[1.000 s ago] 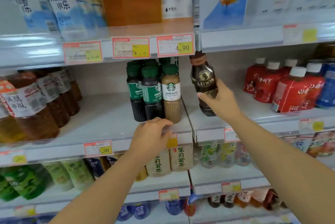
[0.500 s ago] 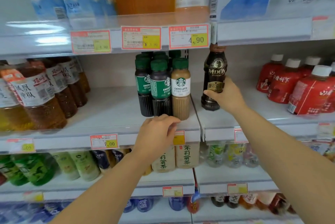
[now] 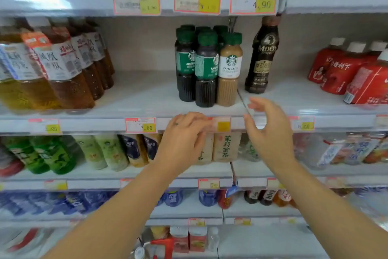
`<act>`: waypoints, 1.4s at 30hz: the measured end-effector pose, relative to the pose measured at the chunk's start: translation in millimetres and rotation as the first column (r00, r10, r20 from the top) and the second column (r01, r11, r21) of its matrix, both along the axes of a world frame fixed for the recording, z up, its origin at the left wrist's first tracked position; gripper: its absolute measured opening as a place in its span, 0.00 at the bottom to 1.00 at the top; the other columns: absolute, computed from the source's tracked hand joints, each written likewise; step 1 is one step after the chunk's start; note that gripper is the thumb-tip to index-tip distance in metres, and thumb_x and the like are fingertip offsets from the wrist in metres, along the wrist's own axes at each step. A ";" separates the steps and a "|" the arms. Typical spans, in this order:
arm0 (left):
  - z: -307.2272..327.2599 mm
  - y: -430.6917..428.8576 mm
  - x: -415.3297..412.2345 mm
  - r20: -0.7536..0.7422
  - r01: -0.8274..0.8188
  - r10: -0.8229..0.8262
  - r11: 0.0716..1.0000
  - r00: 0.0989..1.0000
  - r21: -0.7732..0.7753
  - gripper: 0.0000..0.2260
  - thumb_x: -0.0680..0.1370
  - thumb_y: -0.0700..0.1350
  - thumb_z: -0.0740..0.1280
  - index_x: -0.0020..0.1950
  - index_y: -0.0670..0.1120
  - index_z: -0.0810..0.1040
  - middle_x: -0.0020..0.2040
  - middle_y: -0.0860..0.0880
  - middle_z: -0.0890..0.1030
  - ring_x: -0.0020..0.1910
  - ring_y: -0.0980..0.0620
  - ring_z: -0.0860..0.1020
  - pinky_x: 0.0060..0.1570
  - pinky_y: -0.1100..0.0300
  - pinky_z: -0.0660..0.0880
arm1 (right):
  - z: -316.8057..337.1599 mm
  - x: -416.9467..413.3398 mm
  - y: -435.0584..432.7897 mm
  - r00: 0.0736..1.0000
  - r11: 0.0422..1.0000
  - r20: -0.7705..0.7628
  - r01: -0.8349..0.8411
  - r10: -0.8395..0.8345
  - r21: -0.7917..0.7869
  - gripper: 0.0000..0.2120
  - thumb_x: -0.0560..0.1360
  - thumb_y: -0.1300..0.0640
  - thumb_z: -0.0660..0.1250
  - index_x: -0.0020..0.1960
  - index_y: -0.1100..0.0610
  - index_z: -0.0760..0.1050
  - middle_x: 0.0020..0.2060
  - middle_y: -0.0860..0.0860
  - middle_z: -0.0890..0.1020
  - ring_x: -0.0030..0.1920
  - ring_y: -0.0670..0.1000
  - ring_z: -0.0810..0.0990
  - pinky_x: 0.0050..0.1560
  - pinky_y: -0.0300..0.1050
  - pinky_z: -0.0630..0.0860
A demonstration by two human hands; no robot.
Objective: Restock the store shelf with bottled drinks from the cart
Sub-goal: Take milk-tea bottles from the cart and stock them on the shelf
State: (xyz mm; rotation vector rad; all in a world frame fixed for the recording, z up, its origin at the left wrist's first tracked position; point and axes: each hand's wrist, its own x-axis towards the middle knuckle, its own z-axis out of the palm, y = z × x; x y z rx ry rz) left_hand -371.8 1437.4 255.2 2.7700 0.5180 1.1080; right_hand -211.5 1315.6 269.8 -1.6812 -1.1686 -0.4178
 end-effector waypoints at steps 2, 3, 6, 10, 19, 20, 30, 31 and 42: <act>-28.6 -2.0 -32.6 0.005 -0.018 0.019 0.997 1.000 -0.078 0.12 0.75 0.39 0.65 0.57 0.48 0.79 0.54 0.50 0.79 0.51 0.51 0.77 0.58 0.53 0.69 | -37.5 -43.6 -7.0 0.992 0.988 -0.028 -0.125 0.122 -0.095 0.10 0.73 0.60 0.66 0.54 0.55 0.77 0.44 0.44 0.79 0.45 0.43 0.77 0.48 0.36 0.72; -46.7 -2.6 -52.9 -0.014 -0.037 0.035 0.990 0.999 -0.136 0.11 0.76 0.39 0.65 0.56 0.47 0.80 0.52 0.50 0.80 0.50 0.50 0.77 0.57 0.53 0.70 | -57.6 -66.0 -6.6 0.983 0.970 -0.072 -0.177 0.167 -0.165 0.07 0.73 0.61 0.67 0.51 0.55 0.78 0.41 0.44 0.80 0.42 0.41 0.76 0.45 0.33 0.72; -109.4 -2.8 -127.7 -0.115 -0.147 0.112 0.920 0.987 -0.364 0.10 0.77 0.38 0.64 0.56 0.45 0.80 0.50 0.49 0.81 0.48 0.48 0.79 0.51 0.57 0.73 | -120.9 -131.2 4.7 0.941 0.865 -0.242 -0.318 0.237 -0.389 0.06 0.72 0.63 0.68 0.47 0.54 0.80 0.36 0.41 0.79 0.37 0.41 0.76 0.42 0.35 0.73; -191.5 -4.6 -239.3 -0.255 -0.402 0.311 0.694 0.915 -0.597 0.09 0.78 0.40 0.64 0.56 0.45 0.79 0.50 0.47 0.82 0.46 0.47 0.80 0.47 0.54 0.76 | -199.1 -211.0 32.0 0.856 0.629 -0.421 -0.509 0.299 -0.588 0.08 0.71 0.63 0.69 0.47 0.53 0.80 0.37 0.44 0.82 0.36 0.45 0.79 0.43 0.42 0.76; -340.0 -31.0 -396.8 -0.606 -0.716 0.393 0.262 0.691 -0.646 0.12 0.78 0.43 0.60 0.57 0.53 0.78 0.54 0.53 0.80 0.46 0.51 0.79 0.44 0.58 0.75 | -348.9 -304.0 78.1 0.917 0.507 -0.398 -0.360 0.037 -0.783 0.21 0.72 0.56 0.71 0.63 0.57 0.72 0.58 0.57 0.76 0.58 0.56 0.73 0.54 0.38 0.64; -355.3 -32.8 -404.4 -0.622 -0.723 0.380 0.240 0.684 -0.648 0.12 0.78 0.43 0.60 0.58 0.52 0.77 0.55 0.52 0.80 0.48 0.50 0.79 0.46 0.59 0.75 | -361.8 -308.0 81.4 0.935 0.558 -0.354 -0.294 -0.001 -0.777 0.23 0.71 0.56 0.71 0.64 0.59 0.71 0.59 0.59 0.75 0.60 0.58 0.71 0.59 0.41 0.63; -439.7 -3.8 -390.8 -0.653 -0.720 0.314 0.403 0.689 -0.566 0.17 0.77 0.43 0.61 0.66 0.51 0.69 0.67 0.50 0.69 0.58 0.45 0.74 0.55 0.50 0.74 | -429.8 -325.2 83.6 0.756 0.719 -0.578 -0.215 -0.306 -0.661 0.37 0.66 0.56 0.76 0.70 0.57 0.63 0.58 0.51 0.77 0.58 0.49 0.76 0.59 0.40 0.70; -444.2 2.8 -388.7 -0.687 -0.718 0.280 0.478 0.670 -0.506 0.19 0.77 0.44 0.62 0.68 0.52 0.67 0.68 0.51 0.67 0.62 0.45 0.71 0.58 0.49 0.70 | -434.0 -326.1 82.1 0.744 0.704 -0.584 -0.222 -0.325 -0.675 0.34 0.65 0.56 0.77 0.67 0.58 0.67 0.56 0.52 0.79 0.56 0.51 0.77 0.58 0.42 0.71; -476.0 72.4 -385.9 -0.898 -0.582 -0.144 0.717 0.415 -0.384 0.35 0.73 0.42 0.67 0.74 0.57 0.53 0.75 0.51 0.54 0.73 0.44 0.56 0.69 0.45 0.59 | -457.9 -317.5 83.8 0.785 0.654 -0.584 -0.332 -0.208 -0.680 0.24 0.62 0.62 0.77 0.54 0.55 0.72 0.42 0.43 0.78 0.40 0.31 0.74 0.39 0.18 0.65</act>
